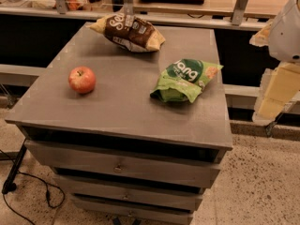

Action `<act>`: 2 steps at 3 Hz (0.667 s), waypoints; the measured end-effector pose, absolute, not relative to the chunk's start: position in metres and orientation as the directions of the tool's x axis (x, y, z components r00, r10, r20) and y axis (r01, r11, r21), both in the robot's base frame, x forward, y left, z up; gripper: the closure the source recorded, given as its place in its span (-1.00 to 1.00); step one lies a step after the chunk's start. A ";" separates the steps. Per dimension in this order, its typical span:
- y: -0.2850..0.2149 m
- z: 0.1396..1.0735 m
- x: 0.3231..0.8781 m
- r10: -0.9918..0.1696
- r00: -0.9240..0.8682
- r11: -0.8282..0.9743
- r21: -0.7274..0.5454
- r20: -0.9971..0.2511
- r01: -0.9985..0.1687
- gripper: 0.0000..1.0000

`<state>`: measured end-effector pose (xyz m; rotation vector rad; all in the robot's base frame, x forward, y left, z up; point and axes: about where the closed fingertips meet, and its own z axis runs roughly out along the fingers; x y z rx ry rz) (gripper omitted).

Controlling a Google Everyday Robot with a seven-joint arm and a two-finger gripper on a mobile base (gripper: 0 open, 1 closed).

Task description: Pick green rice chip bag

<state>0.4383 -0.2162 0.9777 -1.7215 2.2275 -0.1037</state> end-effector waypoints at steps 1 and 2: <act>-0.216 0.978 0.438 -0.953 -0.220 0.270 -0.251 -0.208 -0.929 -1.00; -0.193 0.973 0.445 -0.952 -0.136 0.206 -0.245 -0.275 -0.947 -1.00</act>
Offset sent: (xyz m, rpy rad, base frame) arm 0.0178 0.0716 -0.0170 0.2155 -0.0112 0.2735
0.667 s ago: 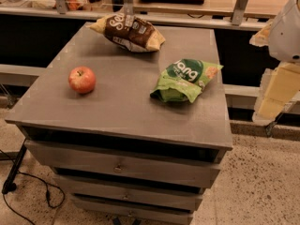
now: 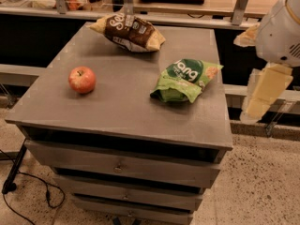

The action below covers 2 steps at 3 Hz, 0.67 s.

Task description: Pick green rice chip bag

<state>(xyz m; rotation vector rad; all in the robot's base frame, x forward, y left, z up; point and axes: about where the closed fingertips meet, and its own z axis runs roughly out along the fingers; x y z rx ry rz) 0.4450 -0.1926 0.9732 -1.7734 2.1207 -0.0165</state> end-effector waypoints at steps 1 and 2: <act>-0.156 0.959 0.463 -0.920 -0.006 0.115 -0.257 -0.391 -0.960 -1.00; -0.129 0.949 0.479 -0.887 0.108 0.048 -0.323 -0.448 -0.945 -1.00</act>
Offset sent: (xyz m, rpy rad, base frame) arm 0.0545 0.0954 -0.0373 0.2672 -0.2115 0.3353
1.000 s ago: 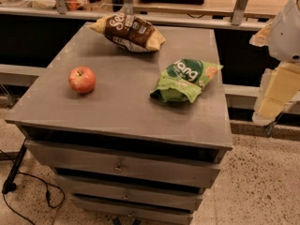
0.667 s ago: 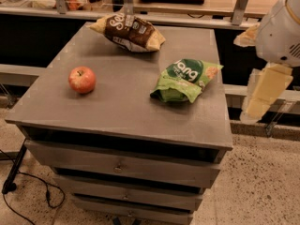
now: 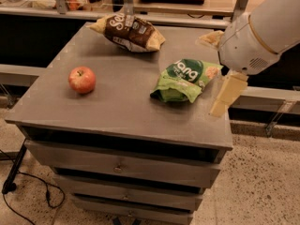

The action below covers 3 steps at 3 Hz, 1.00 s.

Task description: Pick green rice chip bag

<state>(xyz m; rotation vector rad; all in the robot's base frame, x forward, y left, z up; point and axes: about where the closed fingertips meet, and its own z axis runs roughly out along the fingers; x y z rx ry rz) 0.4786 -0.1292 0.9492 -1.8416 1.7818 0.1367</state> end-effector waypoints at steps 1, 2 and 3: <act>-0.116 0.936 0.502 -0.864 0.168 0.040 -0.398 -0.474 -0.917 -1.00; -0.110 0.926 0.529 -0.857 0.192 0.039 -0.432 -0.478 -0.901 -1.00; -0.110 0.913 0.555 -0.861 0.200 0.027 -0.436 -0.467 -0.899 -1.00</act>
Offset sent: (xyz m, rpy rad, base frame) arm 0.0900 0.0244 -0.0381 0.0656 -0.1614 0.0388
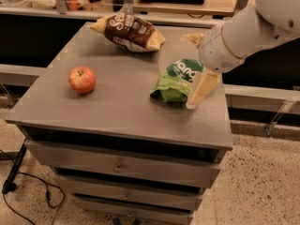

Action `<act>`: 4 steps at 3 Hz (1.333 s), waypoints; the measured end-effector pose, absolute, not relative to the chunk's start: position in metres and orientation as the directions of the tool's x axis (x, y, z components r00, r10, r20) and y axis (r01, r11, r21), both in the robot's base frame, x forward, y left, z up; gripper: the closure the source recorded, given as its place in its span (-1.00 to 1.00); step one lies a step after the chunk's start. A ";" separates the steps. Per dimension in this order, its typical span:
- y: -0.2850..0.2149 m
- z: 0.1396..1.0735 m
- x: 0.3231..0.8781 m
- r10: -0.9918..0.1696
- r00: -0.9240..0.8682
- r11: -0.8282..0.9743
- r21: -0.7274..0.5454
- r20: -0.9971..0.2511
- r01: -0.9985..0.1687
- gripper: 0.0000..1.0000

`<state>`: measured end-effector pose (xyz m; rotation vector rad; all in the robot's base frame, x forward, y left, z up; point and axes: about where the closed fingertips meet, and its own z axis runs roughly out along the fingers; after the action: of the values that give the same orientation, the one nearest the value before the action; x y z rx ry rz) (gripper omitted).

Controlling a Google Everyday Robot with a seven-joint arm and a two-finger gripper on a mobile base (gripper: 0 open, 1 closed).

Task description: Pick green rice chip bag

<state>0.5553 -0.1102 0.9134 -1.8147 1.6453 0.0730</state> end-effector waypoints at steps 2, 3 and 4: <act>-0.122 0.876 0.575 -0.880 0.196 -0.001 -0.410 -0.433 -0.912 -1.00; -0.126 0.862 0.584 -0.883 0.183 0.000 -0.389 -0.433 -0.921 -0.63; -0.123 0.857 0.588 -0.882 0.192 -0.015 -0.382 -0.430 -0.924 -0.17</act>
Offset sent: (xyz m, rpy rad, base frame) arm 0.0274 -0.0269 -0.0652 -0.0767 0.0626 0.0059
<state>0.5883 -0.1229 0.8569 -1.8895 1.6855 0.0928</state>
